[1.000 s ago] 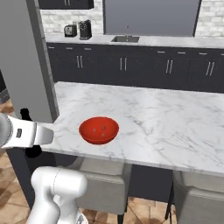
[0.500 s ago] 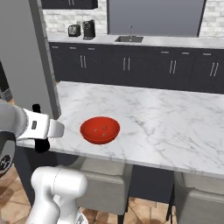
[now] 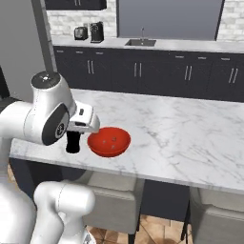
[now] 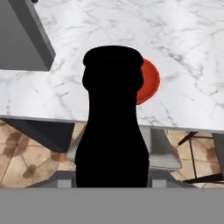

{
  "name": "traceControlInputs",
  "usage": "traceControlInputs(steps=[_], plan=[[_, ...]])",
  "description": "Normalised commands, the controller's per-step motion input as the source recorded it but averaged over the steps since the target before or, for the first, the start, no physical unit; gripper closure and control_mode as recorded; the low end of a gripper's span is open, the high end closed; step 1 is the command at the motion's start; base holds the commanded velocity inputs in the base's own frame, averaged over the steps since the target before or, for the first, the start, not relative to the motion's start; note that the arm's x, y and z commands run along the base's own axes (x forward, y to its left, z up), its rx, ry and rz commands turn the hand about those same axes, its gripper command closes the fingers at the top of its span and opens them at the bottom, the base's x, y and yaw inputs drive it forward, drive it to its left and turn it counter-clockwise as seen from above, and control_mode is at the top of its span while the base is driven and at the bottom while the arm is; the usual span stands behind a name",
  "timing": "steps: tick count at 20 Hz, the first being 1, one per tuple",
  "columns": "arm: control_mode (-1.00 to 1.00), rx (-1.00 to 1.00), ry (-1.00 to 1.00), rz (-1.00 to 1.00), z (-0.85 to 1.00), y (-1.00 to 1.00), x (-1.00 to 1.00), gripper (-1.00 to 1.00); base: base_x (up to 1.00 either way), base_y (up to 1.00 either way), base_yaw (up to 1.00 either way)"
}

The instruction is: Open the fridge, grab two sodas, and place both sodas inside the bowl with ice on the dining counter.

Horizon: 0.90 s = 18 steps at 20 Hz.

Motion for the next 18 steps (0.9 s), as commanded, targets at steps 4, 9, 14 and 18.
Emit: traceControlInputs(steps=[4,9,14,18], plan=[[-1.00,-0.07,0.20,0.19,-0.47,0.00,1.00,1.00,0.00,0.00,0.00],[-1.00,-0.01,0.05,0.44,-0.43,-0.04,0.93,1.00,0.00,0.00,0.00],[-1.00,0.00,0.07,0.50,-0.40,-0.10,0.83,1.00,0.00,0.00,0.00],[-1.00,-0.03,0.12,0.43,-0.47,-0.01,0.62,1.00,0.00,0.00,0.00]])
